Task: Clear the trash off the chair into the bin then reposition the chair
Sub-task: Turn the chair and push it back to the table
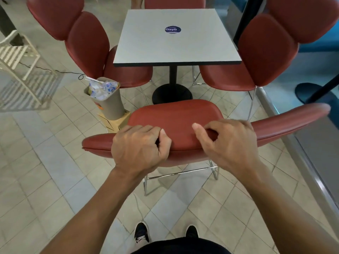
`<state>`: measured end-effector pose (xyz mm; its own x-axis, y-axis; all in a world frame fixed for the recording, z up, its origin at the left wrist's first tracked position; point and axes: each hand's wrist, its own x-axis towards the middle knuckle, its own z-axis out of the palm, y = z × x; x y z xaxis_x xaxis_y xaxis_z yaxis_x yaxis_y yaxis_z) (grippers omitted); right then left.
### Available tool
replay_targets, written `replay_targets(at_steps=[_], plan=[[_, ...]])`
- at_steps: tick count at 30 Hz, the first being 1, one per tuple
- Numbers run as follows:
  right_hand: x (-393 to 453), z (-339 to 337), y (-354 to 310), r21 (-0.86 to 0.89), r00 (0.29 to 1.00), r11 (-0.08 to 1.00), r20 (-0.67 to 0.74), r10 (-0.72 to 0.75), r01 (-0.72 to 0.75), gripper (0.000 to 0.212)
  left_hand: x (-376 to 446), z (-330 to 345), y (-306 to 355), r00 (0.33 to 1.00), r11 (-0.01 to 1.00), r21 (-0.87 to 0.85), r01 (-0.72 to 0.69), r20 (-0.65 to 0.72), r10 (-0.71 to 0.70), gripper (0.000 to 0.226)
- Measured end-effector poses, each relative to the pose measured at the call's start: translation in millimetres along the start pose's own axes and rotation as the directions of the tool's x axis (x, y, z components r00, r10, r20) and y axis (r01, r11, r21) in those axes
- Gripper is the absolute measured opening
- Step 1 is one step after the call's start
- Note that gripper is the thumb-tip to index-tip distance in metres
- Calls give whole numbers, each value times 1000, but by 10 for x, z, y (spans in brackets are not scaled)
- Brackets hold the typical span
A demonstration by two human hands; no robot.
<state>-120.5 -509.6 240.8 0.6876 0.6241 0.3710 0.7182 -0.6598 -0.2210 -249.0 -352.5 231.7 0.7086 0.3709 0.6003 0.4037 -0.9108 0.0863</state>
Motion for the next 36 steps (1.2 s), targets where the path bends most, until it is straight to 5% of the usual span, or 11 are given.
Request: replay_targets(at_steps=[7, 16, 21, 36], plan=[[212, 172, -127, -114, 992, 993, -123, -12, -2, 55, 204, 69, -181, 999, 999, -16, 32, 8, -32, 32], [443, 323, -253, -21, 987, 1000, -160, -4, 1, 54, 415, 154, -473, 998, 998, -36, 52, 37, -51, 34], [407, 259, 110, -103, 969, 989, -235, 80, -106, 55, 358, 265, -331, 998, 999, -45, -21, -53, 19, 37], [930, 522, 62, -139, 950, 984, -305, 66, -114, 42, 796, 672, -649, 986, 999, 2, -44, -160, 44, 34]])
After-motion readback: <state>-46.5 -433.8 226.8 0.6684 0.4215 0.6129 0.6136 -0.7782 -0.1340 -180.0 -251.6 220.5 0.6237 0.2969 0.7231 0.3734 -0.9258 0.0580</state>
